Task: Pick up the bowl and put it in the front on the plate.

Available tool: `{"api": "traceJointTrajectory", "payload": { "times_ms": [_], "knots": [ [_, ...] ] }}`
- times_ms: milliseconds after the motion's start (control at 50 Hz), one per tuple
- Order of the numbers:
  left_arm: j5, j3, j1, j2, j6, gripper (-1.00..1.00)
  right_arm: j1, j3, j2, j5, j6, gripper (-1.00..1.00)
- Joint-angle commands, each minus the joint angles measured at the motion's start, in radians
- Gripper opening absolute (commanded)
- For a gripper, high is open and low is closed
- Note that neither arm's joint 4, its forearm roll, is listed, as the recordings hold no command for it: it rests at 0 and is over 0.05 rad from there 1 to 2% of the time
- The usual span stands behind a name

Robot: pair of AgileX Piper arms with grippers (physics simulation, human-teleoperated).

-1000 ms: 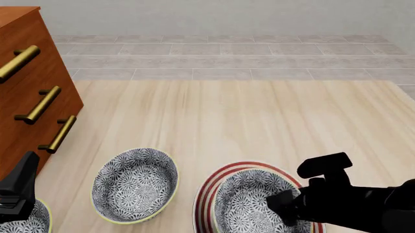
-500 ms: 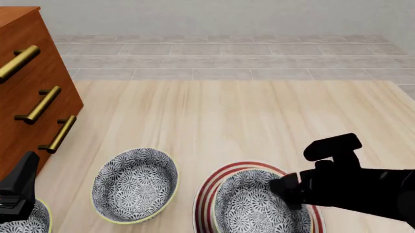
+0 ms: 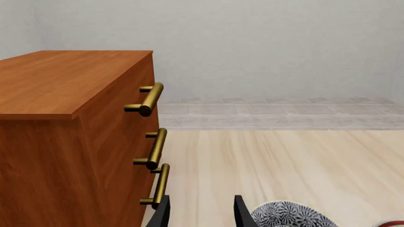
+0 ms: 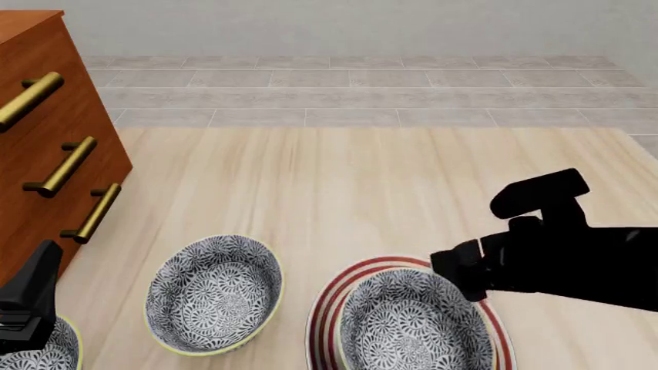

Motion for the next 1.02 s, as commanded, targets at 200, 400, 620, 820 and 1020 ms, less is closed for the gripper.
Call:
{"api": "traceJointTrajectory", "payload": {
  "times_ms": [200, 400, 620, 820, 1020],
  "knots": [
    [0.0, 0.0, 0.0, 0.0, 0.0, 1.0, 0.024, -0.058, 0.015, -0.008, -0.015, 1.0],
    [0.0, 0.0, 0.0, 0.0, 0.0, 1.0, 0.017, -0.096, -0.004, -0.052, -0.009, 1.0],
    [0.0, 0.0, 0.0, 0.0, 0.0, 1.0, 0.003, -0.129, -0.003, -0.121, -0.014, 1.0],
    [0.0, 0.0, 0.0, 0.0, 0.0, 1.0, -0.027, -0.112, 0.02, -0.213, -0.051, 1.0],
    [0.0, 0.0, 0.0, 0.0, 0.0, 1.0, -0.061, -0.115, -0.006, -0.297, -0.051, 1.0]
  ]
}}
